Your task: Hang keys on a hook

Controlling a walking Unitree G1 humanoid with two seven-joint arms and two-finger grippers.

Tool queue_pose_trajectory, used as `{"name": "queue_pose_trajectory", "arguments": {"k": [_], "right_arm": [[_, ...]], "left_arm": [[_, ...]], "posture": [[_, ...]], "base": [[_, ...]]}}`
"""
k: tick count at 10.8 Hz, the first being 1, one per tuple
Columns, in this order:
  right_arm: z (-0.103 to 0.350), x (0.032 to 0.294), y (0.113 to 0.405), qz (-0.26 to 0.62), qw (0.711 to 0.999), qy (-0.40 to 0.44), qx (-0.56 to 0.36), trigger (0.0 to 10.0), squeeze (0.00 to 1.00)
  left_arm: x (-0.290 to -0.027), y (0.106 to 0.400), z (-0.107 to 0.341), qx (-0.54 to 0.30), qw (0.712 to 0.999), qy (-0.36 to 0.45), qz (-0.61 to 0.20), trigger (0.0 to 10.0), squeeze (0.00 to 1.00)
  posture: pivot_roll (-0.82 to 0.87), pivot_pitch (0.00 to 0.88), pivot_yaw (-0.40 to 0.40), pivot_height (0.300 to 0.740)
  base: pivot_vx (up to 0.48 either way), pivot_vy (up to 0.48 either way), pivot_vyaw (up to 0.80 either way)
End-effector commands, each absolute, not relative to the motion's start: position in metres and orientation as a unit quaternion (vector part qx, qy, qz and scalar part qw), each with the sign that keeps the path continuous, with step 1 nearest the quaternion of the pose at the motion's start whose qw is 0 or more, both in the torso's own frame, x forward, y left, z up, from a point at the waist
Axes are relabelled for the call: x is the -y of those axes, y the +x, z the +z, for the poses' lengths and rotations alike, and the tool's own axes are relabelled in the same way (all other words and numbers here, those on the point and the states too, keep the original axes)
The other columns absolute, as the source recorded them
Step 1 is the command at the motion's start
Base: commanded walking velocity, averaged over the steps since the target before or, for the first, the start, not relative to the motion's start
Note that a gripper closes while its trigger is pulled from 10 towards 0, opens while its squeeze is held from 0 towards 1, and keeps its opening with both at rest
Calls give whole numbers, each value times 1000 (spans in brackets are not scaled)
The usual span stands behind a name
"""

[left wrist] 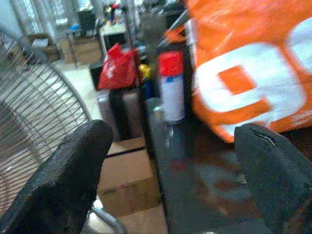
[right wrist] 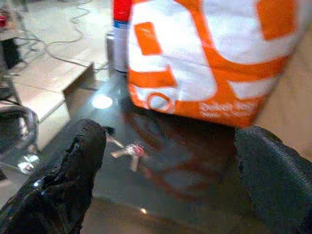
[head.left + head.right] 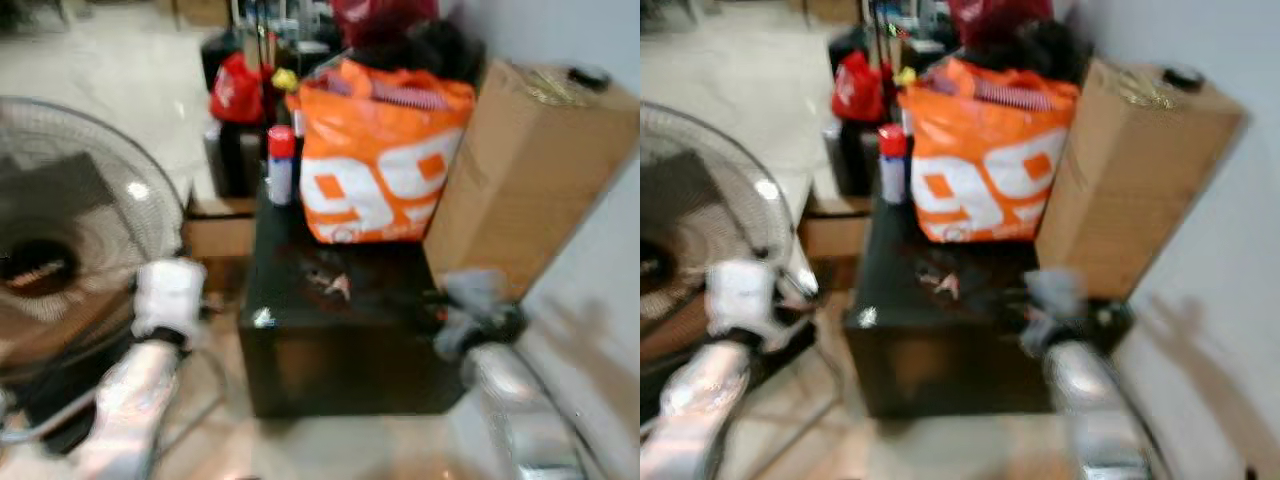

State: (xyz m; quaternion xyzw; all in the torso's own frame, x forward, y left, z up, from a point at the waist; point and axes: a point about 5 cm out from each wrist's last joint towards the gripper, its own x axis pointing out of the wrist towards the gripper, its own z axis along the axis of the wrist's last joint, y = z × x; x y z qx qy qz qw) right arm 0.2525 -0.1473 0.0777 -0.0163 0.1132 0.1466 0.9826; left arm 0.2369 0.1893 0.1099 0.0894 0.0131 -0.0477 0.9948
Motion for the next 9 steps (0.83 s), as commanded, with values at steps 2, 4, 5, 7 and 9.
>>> {"name": "queue_pose_trajectory", "arguments": {"k": [2, 4, 5, 7, 9], "right_arm": [[78, 160, 253, 127, 985, -24, -116, 10000, 1000], [77, 160, 252, 127, 985, -24, -117, 10000, 1000], [76, 162, 252, 125, 984, -24, -123, 10000, 1000], [75, 162, 252, 125, 984, -26, -124, 10000, 1000], [75, 161, 254, 136, 982, -38, -126, 10000, 1000]], "left_arm": [[-180, 239, 115, -1, 994, 86, -62, 10000, 345], [-180, 239, 115, -1, 994, 86, -61, 10000, 345], [-180, 239, 115, -1, 994, 85, -62, 10000, 345], [-179, 240, 115, -2, 994, 85, -63, 10000, 349], [-180, 239, 113, -5, 994, 87, -66, 10000, 345]], "posture": [[70, 0, -28, 740], [69, 0, -28, 740], [67, 0, -27, 740], [67, 0, -27, 740], [67, 0, -28, 740]], "base": [[386, 0, 0], [384, 0, 0], [386, 0, 0], [386, 0, 0], [386, 0, 0]]}}
